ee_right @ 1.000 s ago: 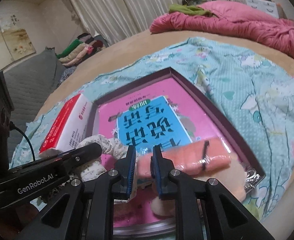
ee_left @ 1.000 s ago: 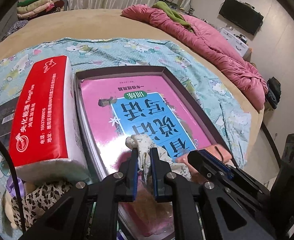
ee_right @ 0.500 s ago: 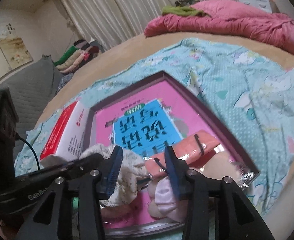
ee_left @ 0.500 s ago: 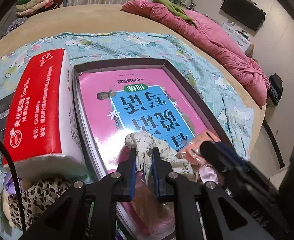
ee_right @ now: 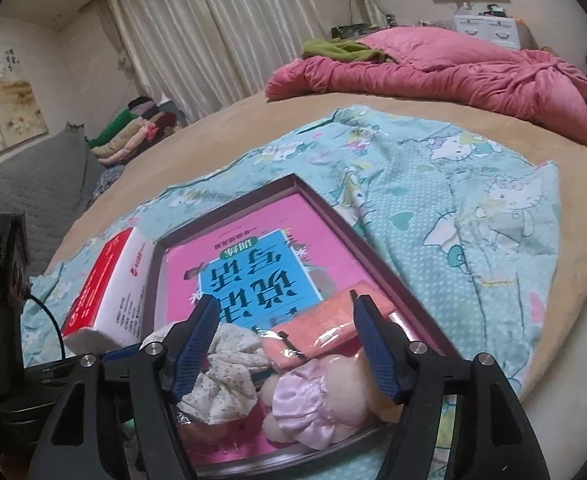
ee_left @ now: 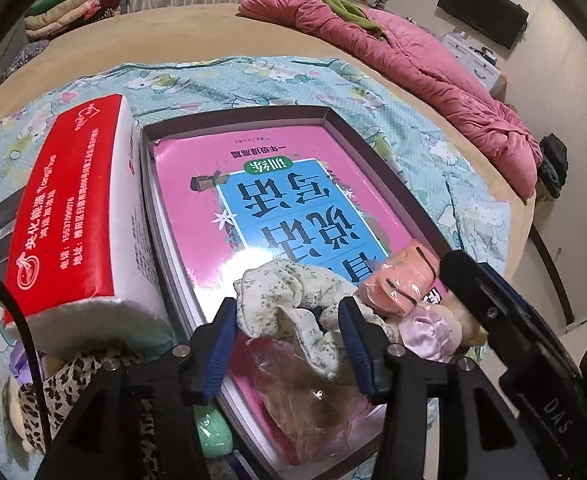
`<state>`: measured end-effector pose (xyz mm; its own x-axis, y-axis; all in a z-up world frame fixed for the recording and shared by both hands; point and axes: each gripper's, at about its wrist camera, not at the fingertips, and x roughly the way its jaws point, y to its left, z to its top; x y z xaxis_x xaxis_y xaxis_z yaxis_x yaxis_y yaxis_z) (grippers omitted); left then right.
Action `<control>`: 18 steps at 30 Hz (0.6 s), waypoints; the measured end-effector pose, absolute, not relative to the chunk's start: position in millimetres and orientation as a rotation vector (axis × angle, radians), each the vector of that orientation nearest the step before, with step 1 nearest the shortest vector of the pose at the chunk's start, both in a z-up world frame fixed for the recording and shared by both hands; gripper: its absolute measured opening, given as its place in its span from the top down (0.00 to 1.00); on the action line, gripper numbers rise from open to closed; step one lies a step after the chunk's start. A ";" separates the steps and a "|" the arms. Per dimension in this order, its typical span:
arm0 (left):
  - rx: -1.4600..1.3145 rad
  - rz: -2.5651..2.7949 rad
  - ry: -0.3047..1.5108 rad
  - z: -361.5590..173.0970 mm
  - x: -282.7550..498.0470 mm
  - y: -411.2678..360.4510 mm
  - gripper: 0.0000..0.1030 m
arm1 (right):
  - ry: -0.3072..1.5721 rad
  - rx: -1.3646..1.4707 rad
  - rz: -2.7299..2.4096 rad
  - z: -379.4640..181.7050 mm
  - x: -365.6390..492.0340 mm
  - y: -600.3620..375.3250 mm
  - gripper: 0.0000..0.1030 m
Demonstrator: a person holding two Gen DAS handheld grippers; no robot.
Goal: Organize soft objects
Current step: 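Open the right tool onto the pink box while the left tool releases the white cloth there, then withdraw both open tools from the pink box toward the remaining pile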
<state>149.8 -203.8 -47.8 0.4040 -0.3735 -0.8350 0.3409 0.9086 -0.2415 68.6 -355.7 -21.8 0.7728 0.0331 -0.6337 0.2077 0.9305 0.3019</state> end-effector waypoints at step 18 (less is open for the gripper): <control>0.020 -0.392 0.996 -21.6 126.3 -187.4 0.35 | 0.666 0.363 -0.137 -17.1 61.7 -357.7 0.25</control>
